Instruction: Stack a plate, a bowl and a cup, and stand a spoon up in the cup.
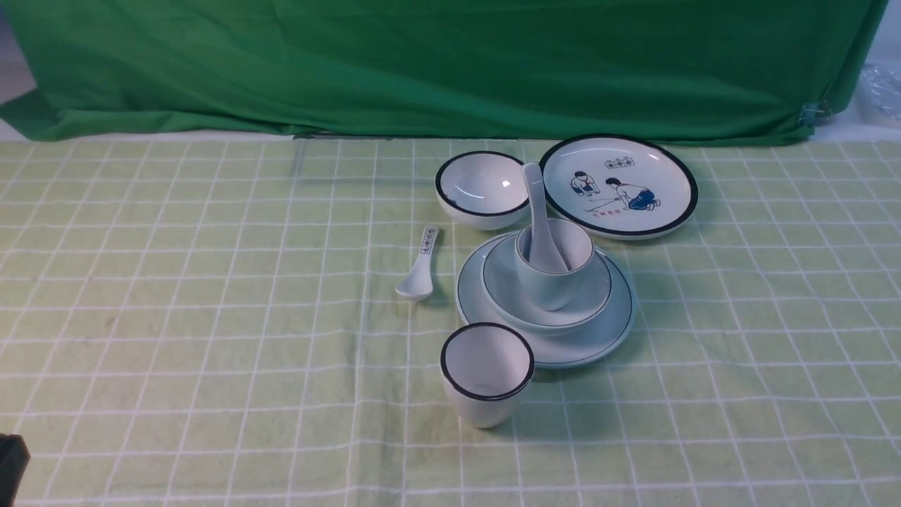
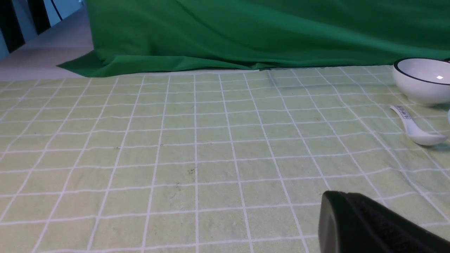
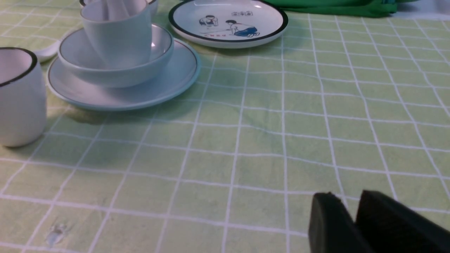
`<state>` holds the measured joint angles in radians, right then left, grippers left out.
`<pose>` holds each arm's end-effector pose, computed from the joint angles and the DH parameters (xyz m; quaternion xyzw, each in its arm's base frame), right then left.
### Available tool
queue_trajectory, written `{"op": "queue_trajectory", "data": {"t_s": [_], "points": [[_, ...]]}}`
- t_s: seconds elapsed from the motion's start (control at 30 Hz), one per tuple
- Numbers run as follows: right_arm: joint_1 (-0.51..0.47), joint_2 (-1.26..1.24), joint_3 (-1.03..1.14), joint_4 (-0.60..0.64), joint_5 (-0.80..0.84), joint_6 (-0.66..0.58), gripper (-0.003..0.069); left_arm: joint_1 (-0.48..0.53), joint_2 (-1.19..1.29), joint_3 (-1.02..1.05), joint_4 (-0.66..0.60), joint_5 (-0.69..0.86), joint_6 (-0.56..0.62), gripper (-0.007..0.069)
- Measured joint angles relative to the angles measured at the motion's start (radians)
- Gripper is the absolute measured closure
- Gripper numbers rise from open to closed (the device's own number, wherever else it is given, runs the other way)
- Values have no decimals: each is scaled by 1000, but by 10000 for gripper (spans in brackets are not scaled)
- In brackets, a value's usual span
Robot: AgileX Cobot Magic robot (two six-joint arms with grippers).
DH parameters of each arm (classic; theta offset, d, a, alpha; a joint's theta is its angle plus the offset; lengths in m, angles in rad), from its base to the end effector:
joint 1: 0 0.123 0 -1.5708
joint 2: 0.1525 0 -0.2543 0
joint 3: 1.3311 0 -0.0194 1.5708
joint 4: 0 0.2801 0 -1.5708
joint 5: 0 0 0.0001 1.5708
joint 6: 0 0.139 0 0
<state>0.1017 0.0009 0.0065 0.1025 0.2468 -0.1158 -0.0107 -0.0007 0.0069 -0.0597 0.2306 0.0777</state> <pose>0.1622 0.0201 0.1805 -0.0531 0.7614 0.0371 0.6451 0.1636 -0.0037 0.1827 0.0159 0.7577 -0.0023 0.6524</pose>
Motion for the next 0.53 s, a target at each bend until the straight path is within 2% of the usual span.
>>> {"op": "queue_trajectory", "data": {"t_s": [0.53], "points": [[0,0,0,0,0,0,461,0,0,0,0,0,8,622]]}}
